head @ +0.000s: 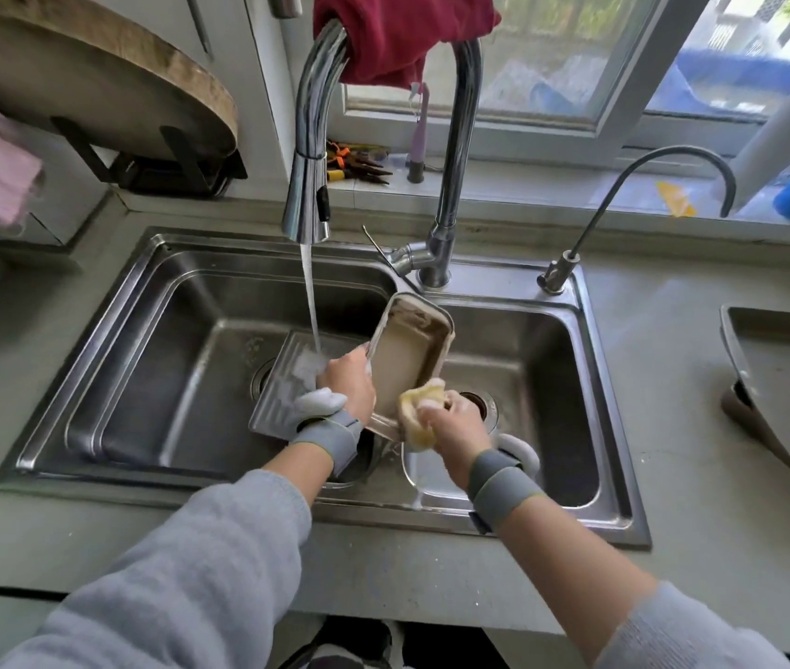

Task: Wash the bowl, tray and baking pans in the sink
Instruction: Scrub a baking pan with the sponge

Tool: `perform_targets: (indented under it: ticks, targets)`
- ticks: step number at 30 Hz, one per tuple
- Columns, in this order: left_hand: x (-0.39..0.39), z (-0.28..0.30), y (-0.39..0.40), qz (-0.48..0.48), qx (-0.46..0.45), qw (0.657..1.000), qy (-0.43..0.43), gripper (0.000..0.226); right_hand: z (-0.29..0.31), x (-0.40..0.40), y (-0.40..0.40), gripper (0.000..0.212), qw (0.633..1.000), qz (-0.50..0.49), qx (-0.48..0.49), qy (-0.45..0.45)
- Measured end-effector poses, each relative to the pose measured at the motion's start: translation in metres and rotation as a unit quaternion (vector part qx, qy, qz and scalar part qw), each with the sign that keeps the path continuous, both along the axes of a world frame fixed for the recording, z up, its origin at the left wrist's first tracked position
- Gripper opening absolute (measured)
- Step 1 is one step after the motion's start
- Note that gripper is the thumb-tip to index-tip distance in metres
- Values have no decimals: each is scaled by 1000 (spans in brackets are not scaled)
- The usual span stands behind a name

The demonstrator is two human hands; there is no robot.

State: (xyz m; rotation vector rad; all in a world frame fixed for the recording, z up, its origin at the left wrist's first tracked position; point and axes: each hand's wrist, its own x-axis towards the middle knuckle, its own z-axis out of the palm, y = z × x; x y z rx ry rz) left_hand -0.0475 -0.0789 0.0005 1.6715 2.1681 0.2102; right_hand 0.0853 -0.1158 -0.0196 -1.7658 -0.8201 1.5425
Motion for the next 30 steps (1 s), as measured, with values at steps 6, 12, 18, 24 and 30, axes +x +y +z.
perform_targets:
  ticks: [6,12,18,24,30]
  targets:
    - [7,2,0,6,-27,999,-28,22,17,27,44,17,989,-56,67,-119]
    - [6,3,12,-4,-36,999,13,45,6,6,18,25,991,-25,32,-131]
    - [6,2,5,-12,-29,999,-12,33,2,10,32,19,992,-76,5,-102]
    - [-15,4,5,-121,-72,990,16,22,0,22,46,18,992,-106,-12,-71]
    - [-38,2,6,-276,-153,949,-20,19,21,58,70,19,963,182,100,-170]
